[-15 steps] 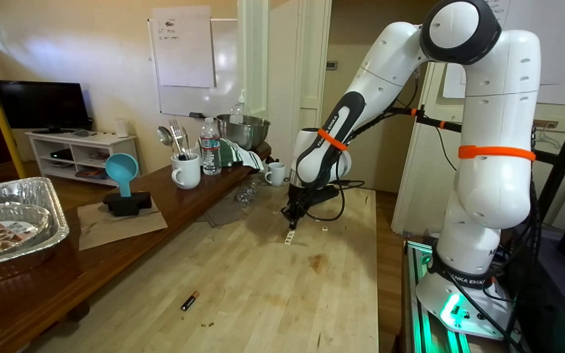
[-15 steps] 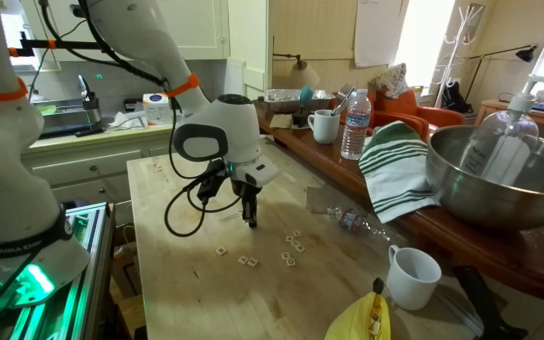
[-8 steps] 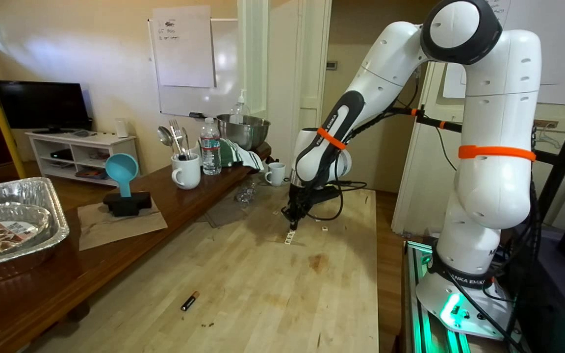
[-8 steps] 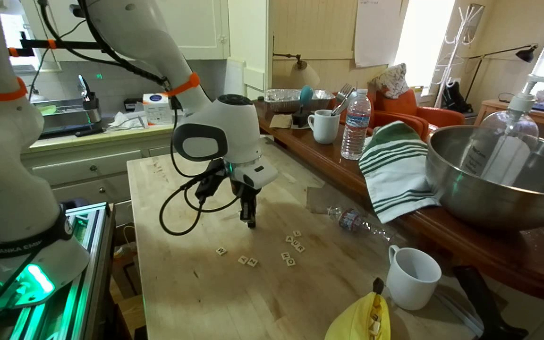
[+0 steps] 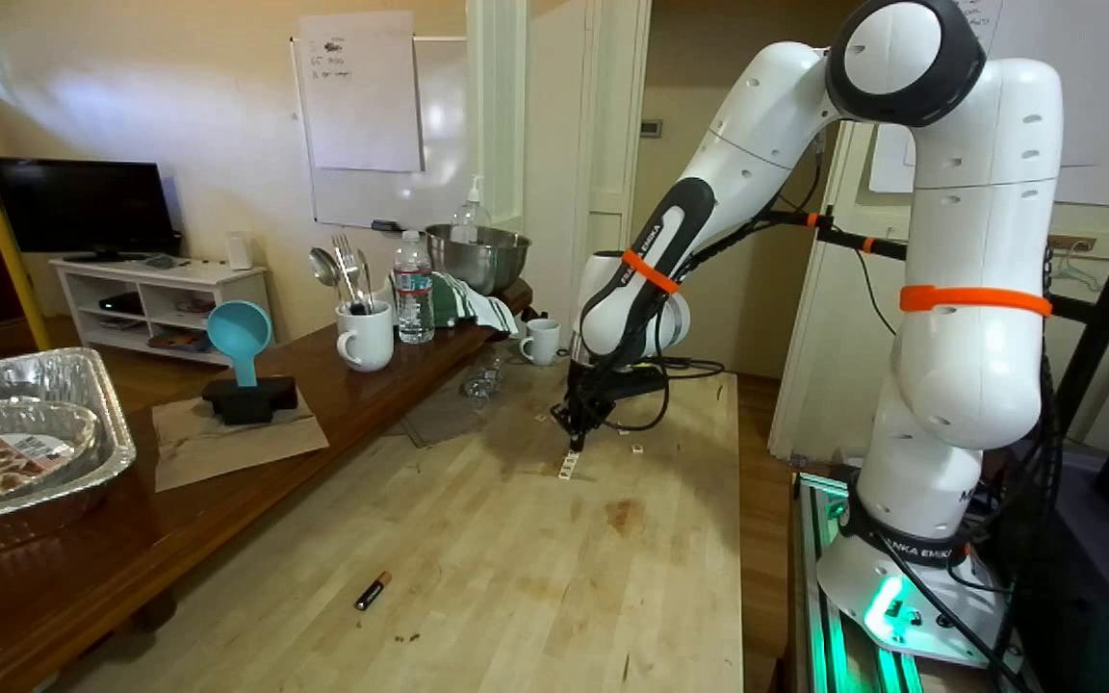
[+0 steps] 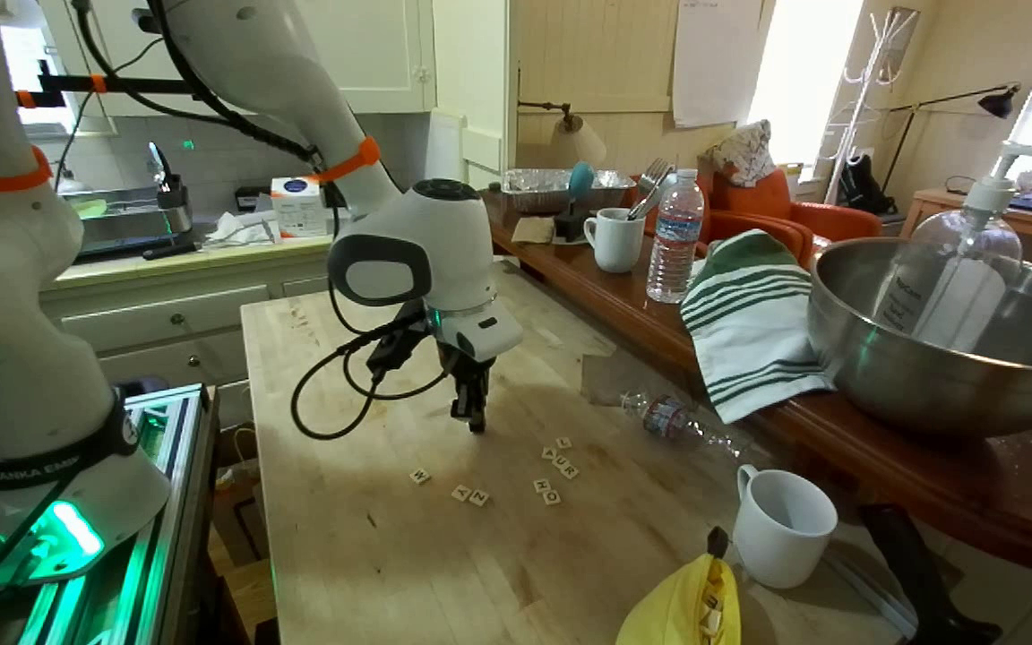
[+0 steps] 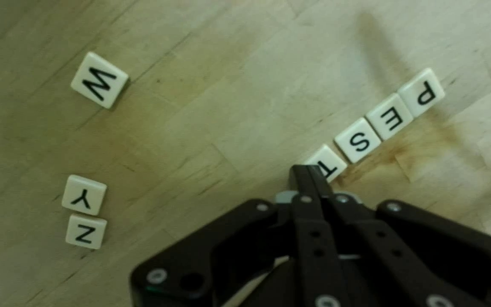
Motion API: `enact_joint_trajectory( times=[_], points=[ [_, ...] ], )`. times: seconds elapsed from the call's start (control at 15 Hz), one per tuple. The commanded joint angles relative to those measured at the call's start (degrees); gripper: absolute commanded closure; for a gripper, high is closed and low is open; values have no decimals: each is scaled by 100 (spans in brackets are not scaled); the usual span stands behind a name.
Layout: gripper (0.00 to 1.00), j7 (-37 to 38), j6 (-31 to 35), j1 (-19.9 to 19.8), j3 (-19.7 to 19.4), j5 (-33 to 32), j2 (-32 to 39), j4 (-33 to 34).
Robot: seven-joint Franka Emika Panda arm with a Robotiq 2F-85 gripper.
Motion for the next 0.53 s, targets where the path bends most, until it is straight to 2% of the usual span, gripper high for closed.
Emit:
enact_joint_trajectory(
  times=[0.0, 0.47],
  points=[
    [100, 156, -190, 80, -7, 189, 314, -77],
    [100, 177, -237, 94, 33, 310, 304, -78]
  ],
)
